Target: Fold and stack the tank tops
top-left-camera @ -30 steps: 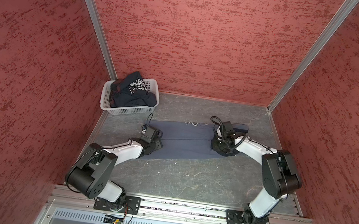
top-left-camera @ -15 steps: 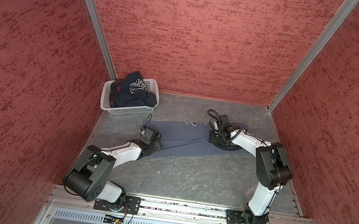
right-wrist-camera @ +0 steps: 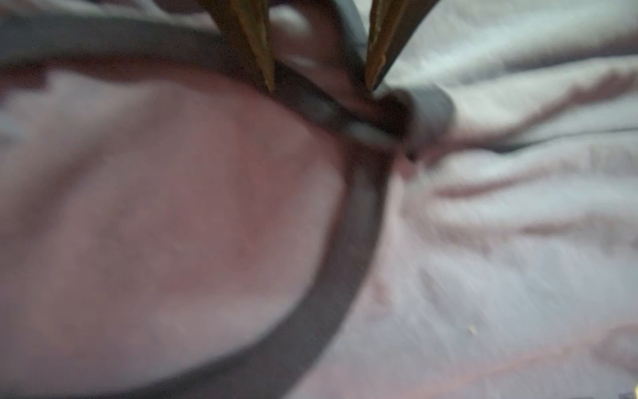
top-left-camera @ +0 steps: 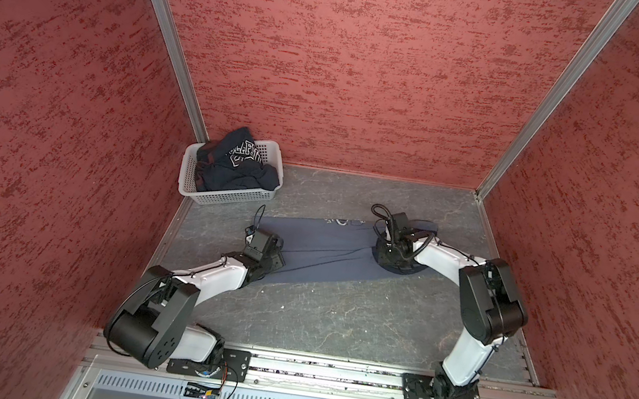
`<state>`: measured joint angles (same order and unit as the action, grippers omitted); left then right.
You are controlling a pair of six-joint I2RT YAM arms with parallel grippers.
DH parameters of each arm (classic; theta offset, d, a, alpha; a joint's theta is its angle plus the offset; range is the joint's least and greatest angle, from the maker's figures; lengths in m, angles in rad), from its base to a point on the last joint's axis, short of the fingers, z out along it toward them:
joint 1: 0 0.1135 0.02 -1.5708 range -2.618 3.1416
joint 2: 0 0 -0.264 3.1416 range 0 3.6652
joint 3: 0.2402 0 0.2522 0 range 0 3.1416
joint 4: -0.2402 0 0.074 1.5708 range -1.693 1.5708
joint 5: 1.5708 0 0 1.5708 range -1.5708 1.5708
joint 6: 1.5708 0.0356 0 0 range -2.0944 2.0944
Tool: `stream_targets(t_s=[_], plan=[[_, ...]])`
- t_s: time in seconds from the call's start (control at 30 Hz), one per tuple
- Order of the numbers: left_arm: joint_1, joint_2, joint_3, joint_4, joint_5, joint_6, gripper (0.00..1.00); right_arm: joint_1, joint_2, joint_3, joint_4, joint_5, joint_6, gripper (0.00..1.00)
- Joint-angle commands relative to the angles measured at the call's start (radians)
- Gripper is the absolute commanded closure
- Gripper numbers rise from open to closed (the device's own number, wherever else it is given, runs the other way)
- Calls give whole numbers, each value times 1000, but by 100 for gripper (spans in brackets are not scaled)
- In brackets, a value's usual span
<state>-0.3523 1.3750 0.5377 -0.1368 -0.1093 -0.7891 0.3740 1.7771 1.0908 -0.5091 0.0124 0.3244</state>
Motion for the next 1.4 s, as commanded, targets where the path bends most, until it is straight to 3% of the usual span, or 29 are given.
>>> stream_targets(t_s=[0.0,0.13,0.23,0.43,0.8,0.93,1.13,1.27,1.37], plan=[[14,24,-48,-116,9,-16,36,0,-94,-22,-55,11,22,45],[15,24,-40,-116,16,-14,36,1,-189,-59,-64,20,77,31],[12,25,-38,-119,17,-14,35,12,-247,-107,-33,-11,152,28],[1,31,-43,-126,16,-16,35,28,-203,-167,25,-15,235,30],[-106,-2,-72,-190,8,-63,35,-56,45,-12,4,122,135,39],[-224,-16,-106,-185,11,-155,35,-81,133,80,42,106,43,39],[-496,48,-72,-152,2,-334,34,-100,305,314,27,81,-36,37],[-674,126,67,-191,-9,-348,34,-103,376,505,-58,96,-54,36],[-714,101,145,-266,-36,-312,32,-103,354,590,-135,133,-67,34]])
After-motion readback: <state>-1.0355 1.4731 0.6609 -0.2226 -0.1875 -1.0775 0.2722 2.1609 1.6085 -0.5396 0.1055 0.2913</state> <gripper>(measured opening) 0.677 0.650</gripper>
